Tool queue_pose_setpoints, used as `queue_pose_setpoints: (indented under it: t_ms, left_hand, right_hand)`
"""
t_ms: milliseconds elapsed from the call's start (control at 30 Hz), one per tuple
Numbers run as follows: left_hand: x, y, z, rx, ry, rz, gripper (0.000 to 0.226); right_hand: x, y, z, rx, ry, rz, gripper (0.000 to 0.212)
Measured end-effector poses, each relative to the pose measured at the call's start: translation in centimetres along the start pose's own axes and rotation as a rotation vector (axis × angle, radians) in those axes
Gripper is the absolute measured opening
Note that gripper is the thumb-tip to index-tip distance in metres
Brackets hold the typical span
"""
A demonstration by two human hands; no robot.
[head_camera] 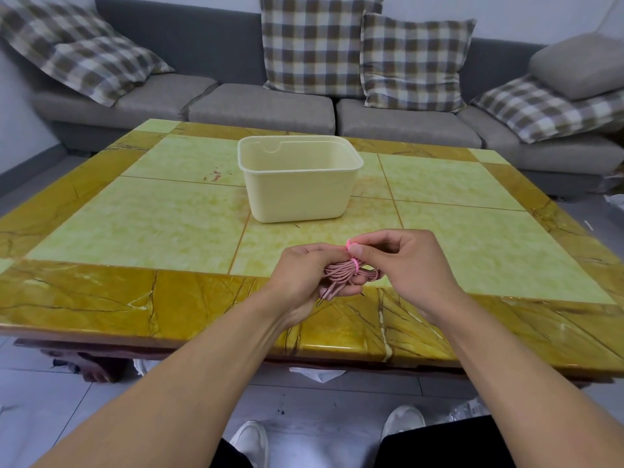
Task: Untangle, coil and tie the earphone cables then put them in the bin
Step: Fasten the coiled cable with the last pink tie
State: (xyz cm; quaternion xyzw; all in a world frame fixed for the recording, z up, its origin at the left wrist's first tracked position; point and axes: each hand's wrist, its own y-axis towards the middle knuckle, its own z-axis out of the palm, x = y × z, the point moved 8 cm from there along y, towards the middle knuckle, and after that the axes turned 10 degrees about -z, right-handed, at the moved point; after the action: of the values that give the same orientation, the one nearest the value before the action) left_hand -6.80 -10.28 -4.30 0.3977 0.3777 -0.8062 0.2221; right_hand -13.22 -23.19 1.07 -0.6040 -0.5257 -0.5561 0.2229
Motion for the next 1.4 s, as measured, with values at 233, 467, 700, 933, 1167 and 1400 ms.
queue_pose_setpoints:
  t_ms: [233, 467, 700, 933, 1167, 1400]
  left_hand:
    - [0.2, -0.2, 0.2, 0.088, -0.019, -0.063, 0.018]
    - [0.7, -0.2, 0.0, 0.123, -0.054, -0.130, 0.027]
    - [0.8, -0.5, 0.1, 0.146, 0.029, -0.157, 0.033]
    - [0.4, 0.2, -0.8, 0.103, -0.105, -0.170, 0.030]
    - [0.5, 0.3, -0.4, 0.112, -0.010, -0.154, 0.025]
    - [0.4, 0.4, -1.1, 0.046, 0.178, -0.121, 0.017]
  right_hand:
    - [0.3, 0.2, 0.3, -0.019, 0.012, -0.025, 0.010]
    - [0.2, 0.4, 0.8, 0.088, -0.083, -0.038, 0.013]
    - [-1.0, 0.4, 1.2, 0.195, -0.120, -0.011, 0.017]
    - [-1.9, 0.0, 0.8, 0.313, 0.029, 0.070, 0.044]
    - [-1.9, 0.4, 0.1, 0.220, -0.022, 0.007, 0.036]
    - [-2.1, 0.2, 0.0, 0.213, 0.056, 0.050, 0.029]
